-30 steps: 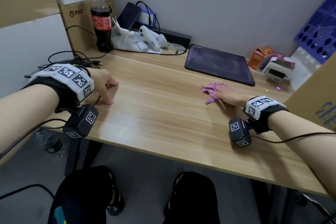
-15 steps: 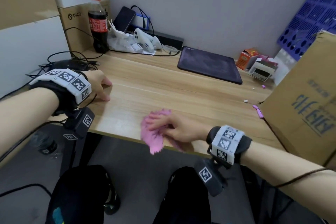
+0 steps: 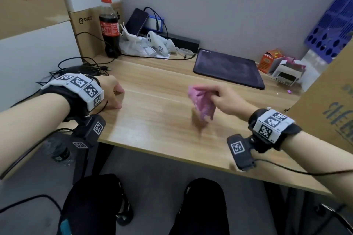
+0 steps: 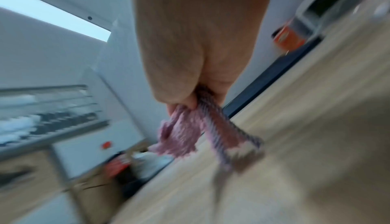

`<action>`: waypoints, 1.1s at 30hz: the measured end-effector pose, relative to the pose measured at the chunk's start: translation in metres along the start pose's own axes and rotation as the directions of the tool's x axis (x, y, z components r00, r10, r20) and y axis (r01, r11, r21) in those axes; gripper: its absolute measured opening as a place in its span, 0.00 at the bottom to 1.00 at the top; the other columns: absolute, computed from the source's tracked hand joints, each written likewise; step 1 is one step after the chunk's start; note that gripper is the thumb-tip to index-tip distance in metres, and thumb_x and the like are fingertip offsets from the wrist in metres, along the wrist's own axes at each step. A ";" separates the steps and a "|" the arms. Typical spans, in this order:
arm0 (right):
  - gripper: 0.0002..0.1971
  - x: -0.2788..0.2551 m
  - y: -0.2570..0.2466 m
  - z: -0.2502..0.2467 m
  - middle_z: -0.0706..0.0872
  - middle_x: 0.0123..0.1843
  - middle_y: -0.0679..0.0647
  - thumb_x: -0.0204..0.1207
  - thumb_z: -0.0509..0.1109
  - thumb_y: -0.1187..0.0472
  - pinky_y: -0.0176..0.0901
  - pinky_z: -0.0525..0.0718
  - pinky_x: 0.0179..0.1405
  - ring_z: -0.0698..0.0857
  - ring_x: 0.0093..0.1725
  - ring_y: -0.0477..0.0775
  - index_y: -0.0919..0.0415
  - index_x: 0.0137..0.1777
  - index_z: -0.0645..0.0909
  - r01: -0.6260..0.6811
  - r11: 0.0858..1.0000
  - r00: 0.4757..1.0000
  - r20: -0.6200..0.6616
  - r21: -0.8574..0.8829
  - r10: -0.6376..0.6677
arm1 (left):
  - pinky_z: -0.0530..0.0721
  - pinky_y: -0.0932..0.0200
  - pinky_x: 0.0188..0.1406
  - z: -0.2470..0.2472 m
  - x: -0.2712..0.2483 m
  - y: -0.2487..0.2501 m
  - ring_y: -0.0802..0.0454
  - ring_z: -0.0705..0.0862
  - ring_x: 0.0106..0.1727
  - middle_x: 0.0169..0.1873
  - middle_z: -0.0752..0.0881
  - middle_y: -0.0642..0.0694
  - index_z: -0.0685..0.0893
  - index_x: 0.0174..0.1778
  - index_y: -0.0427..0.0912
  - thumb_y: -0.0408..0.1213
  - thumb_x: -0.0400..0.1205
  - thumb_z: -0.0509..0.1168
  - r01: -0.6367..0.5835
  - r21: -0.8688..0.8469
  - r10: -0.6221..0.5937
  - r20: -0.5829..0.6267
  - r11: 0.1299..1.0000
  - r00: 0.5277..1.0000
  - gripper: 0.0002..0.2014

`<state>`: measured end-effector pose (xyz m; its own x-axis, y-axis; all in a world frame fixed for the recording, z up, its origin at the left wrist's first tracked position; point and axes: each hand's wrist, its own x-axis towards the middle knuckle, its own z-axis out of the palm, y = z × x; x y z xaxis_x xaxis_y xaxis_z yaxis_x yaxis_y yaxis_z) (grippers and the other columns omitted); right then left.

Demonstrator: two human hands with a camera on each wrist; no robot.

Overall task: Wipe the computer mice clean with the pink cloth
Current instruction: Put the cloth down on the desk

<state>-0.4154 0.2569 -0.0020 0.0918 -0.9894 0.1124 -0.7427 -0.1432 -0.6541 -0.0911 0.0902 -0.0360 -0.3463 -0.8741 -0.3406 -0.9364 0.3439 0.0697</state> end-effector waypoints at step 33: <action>0.28 -0.046 -0.060 0.060 0.89 0.55 0.60 0.71 0.51 0.85 0.31 0.84 0.37 0.87 0.47 0.46 0.66 0.60 0.85 -0.048 0.997 0.996 0.074 0.067 0.043 | 0.75 0.56 0.68 0.013 -0.020 -0.003 0.46 0.79 0.68 0.72 0.79 0.45 0.70 0.81 0.50 0.53 0.78 0.72 -0.095 0.006 0.096 -0.007 0.995 0.995 0.35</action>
<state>-0.3359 0.3091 -0.0128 0.1086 -0.9937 0.0279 -0.7001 -0.0964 -0.7075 -0.0803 0.1108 -0.0419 -0.4346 -0.8396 -0.3258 -0.8987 0.4279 0.0960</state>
